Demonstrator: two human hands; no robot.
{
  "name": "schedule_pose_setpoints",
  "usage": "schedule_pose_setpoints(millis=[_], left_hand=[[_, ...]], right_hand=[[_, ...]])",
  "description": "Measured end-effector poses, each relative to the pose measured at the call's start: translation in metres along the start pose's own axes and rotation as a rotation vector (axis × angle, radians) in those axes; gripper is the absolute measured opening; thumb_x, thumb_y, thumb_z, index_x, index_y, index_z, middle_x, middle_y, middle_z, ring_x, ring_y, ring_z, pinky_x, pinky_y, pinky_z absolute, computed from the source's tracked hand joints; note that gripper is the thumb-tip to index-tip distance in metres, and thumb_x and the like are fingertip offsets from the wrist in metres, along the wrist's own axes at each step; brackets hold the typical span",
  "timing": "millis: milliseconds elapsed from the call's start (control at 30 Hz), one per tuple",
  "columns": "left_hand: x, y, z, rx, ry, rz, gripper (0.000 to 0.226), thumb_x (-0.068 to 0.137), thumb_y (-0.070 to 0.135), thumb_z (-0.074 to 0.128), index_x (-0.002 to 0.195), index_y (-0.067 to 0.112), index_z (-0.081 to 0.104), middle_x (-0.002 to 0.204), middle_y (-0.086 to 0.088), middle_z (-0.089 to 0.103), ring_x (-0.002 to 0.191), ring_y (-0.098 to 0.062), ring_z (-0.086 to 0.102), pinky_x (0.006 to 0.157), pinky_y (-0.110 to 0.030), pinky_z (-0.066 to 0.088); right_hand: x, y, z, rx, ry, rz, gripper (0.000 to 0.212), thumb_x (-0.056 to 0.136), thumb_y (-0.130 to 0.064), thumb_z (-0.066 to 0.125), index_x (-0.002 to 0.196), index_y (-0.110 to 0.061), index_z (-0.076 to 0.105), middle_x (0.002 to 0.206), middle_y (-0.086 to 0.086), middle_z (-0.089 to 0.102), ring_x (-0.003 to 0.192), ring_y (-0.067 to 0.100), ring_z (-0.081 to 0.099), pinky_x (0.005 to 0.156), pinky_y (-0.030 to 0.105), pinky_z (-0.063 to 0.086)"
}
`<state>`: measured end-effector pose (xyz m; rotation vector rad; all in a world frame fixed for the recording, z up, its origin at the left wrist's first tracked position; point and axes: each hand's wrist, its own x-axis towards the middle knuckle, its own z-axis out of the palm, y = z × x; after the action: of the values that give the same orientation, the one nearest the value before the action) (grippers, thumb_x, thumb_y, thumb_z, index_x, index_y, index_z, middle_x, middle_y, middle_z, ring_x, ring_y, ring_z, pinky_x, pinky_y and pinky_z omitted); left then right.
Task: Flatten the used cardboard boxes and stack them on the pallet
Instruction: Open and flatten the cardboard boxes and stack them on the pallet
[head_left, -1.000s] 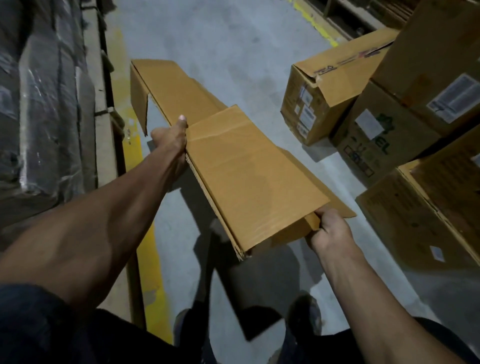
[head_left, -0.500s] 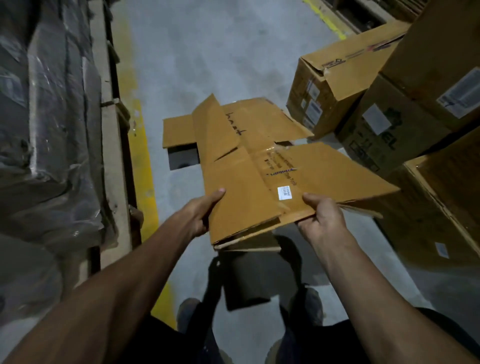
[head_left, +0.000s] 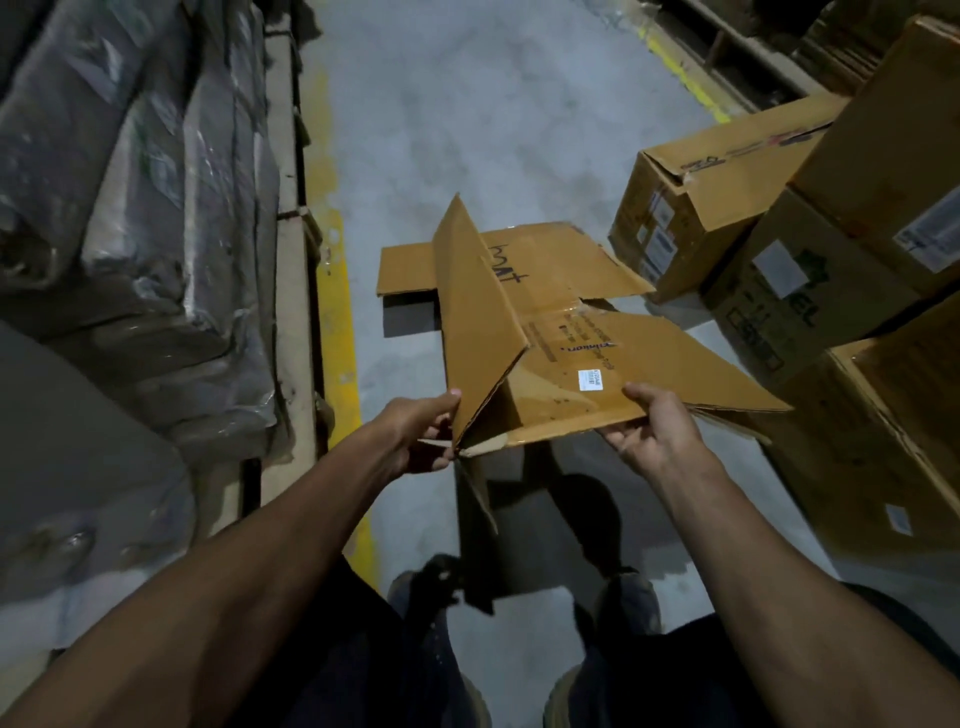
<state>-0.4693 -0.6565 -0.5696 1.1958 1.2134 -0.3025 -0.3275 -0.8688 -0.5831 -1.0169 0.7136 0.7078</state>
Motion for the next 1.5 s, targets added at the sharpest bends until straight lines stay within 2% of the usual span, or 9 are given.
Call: schedule_pose_setpoints(millis=[200, 300, 433, 667, 767, 933, 1067, 1267, 1500], left_hand=[[-0.046, -0.026, 0.008, 0.032, -0.152, -0.151, 0.029, 0.099, 0.020, 0.035, 0.079, 0.008, 0.053, 0.065, -0.009, 0.069, 0.048, -0.019, 0.065, 0.039, -0.019, 0.044], [-0.067, -0.043, 0.032, -0.236, -0.257, -0.184, 0.027, 0.100, 0.029, 0.049, 0.115, 0.006, 0.052, 0.115, -0.020, 0.069, 0.083, -0.034, 0.073, 0.063, -0.039, 0.062], [-0.060, -0.055, 0.050, -0.967, -0.168, -0.141, 0.079, 0.092, 0.035, 0.068, 0.155, 0.011, 0.025, 0.159, -0.018, 0.029, 0.136, -0.040, 0.045, 0.100, -0.051, 0.050], [-0.048, -0.041, 0.058, -1.384, -0.015, -0.054, 0.043, 0.094, 0.010, 0.067, 0.135, 0.008, 0.052, 0.109, -0.021, 0.067, 0.106, -0.036, 0.065, 0.096, -0.053, 0.053], [-0.041, -0.036, 0.057, -1.422, 0.046, 0.001, 0.059, 0.092, 0.006, 0.067, 0.145, 0.015, 0.043, 0.111, -0.018, 0.068, 0.100, -0.031, 0.068, 0.063, -0.045, 0.061], [-0.025, -0.025, 0.028, -1.352, 0.029, 0.135, 0.038, 0.094, 0.018, 0.066, 0.131, 0.009, 0.060, 0.119, -0.017, 0.070, 0.108, -0.031, 0.068, 0.098, -0.049, 0.052], [-0.012, -0.025, 0.012, -1.192, 0.079, 0.175, 0.026, 0.096, -0.002, 0.056, 0.122, -0.005, 0.057, 0.114, -0.026, 0.069, 0.097, -0.039, 0.070, 0.092, -0.060, 0.053], [0.011, -0.036, 0.006, -0.882, 0.181, 0.162, 0.028, 0.092, -0.007, 0.061, 0.119, -0.012, 0.058, 0.098, -0.022, 0.069, 0.079, -0.031, 0.070, 0.057, -0.043, 0.061], [0.029, -0.016, 0.007, -0.954, 0.212, 0.131, 0.044, 0.090, -0.013, 0.059, 0.132, -0.001, 0.054, 0.122, -0.024, 0.064, 0.090, -0.035, 0.067, 0.069, -0.048, 0.056]], right_hand=[[-0.001, 0.012, 0.000, -0.032, 0.002, -0.033, 0.031, 0.096, -0.001, 0.058, 0.126, -0.003, 0.057, 0.105, 0.024, 0.073, 0.083, 0.039, 0.075, 0.057, 0.051, 0.059], [-0.005, 0.022, 0.004, -0.036, -0.006, -0.052, 0.035, 0.095, 0.001, 0.057, 0.130, -0.005, 0.055, 0.111, 0.024, 0.071, 0.091, 0.040, 0.073, 0.056, 0.050, 0.059], [-0.011, 0.037, 0.004, -0.041, -0.038, -0.076, 0.038, 0.095, 0.004, 0.055, 0.132, -0.004, 0.054, 0.116, 0.025, 0.069, 0.096, 0.042, 0.071, 0.056, 0.050, 0.059], [-0.015, 0.051, 0.004, -0.018, -0.078, -0.054, 0.036, 0.095, 0.005, 0.054, 0.130, -0.001, 0.055, 0.111, 0.026, 0.070, 0.095, 0.042, 0.071, 0.062, 0.055, 0.060], [-0.014, 0.042, 0.009, 0.047, -0.092, -0.074, 0.042, 0.093, 0.009, 0.053, 0.133, -0.003, 0.053, 0.115, 0.026, 0.069, 0.097, 0.043, 0.070, 0.058, 0.054, 0.059], [-0.013, 0.024, 0.017, 0.105, -0.120, -0.102, 0.044, 0.092, 0.010, 0.053, 0.133, -0.005, 0.053, 0.115, 0.025, 0.070, 0.098, 0.044, 0.071, 0.060, 0.057, 0.058], [-0.014, 0.032, 0.018, 0.100, -0.130, -0.068, 0.035, 0.093, 0.006, 0.056, 0.127, -0.005, 0.055, 0.111, 0.026, 0.071, 0.097, 0.044, 0.071, 0.073, 0.063, 0.058], [-0.001, 0.038, 0.012, 0.065, -0.083, -0.049, 0.030, 0.093, -0.002, 0.061, 0.123, -0.007, 0.060, 0.107, 0.021, 0.074, 0.095, 0.041, 0.073, 0.083, 0.061, 0.057], [0.008, 0.023, 0.026, -0.027, -0.005, -0.113, 0.030, 0.098, -0.006, 0.058, 0.128, -0.004, 0.057, 0.113, 0.019, 0.072, 0.102, 0.035, 0.071, 0.089, 0.063, 0.055]])
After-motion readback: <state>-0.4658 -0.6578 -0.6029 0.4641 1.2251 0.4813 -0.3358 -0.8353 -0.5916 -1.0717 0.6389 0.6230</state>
